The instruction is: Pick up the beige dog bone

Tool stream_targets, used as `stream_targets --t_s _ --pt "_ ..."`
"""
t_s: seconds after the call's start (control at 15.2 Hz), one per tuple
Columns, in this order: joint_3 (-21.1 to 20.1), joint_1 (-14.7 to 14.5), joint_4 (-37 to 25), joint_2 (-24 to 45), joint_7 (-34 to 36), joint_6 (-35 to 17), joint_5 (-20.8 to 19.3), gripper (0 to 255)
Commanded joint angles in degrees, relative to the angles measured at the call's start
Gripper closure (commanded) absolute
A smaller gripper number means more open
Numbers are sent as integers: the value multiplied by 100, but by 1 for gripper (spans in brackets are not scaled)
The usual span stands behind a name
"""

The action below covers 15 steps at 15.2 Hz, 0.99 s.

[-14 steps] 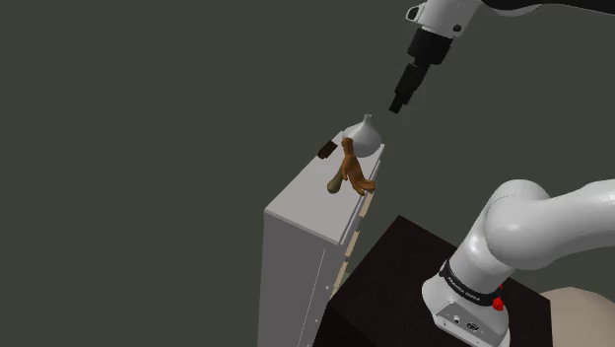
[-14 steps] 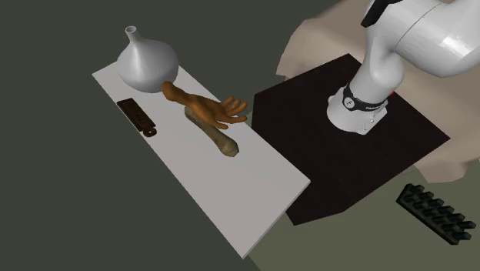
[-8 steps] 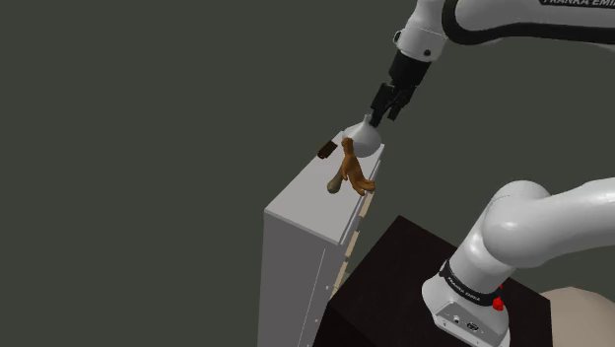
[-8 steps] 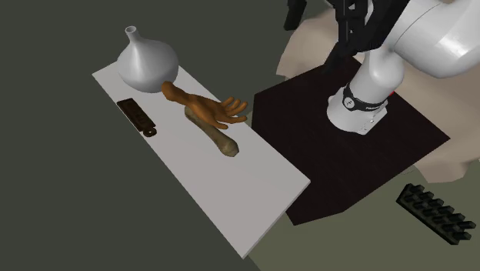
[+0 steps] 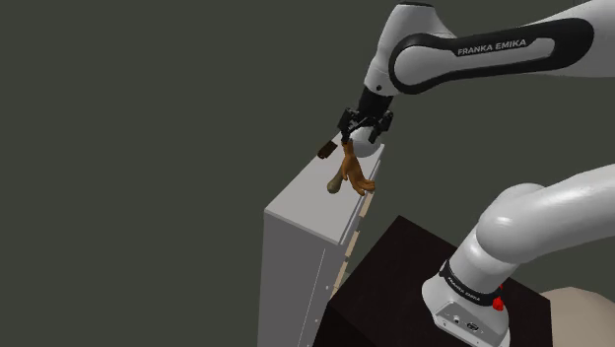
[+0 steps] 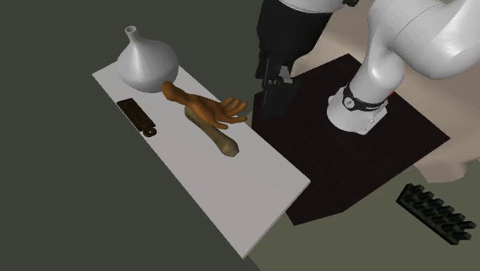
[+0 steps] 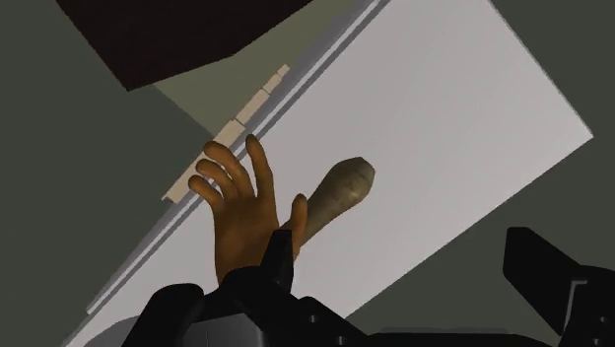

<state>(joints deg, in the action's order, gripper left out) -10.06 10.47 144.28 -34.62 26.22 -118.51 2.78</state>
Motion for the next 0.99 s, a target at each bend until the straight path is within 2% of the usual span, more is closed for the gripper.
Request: stream_targets --t_s 0.0,0.46,0.86,0.92 --pt "-188 202 142 260 642 -413 -3 0" --pt "-775 1031 218 1564 2866 -1721 -351 0" --pt "-1116 1766 57 2822 5083 -2622 -1182 0" --pt "-1116 1796 41 2900 5228 -2667 -1252 0"
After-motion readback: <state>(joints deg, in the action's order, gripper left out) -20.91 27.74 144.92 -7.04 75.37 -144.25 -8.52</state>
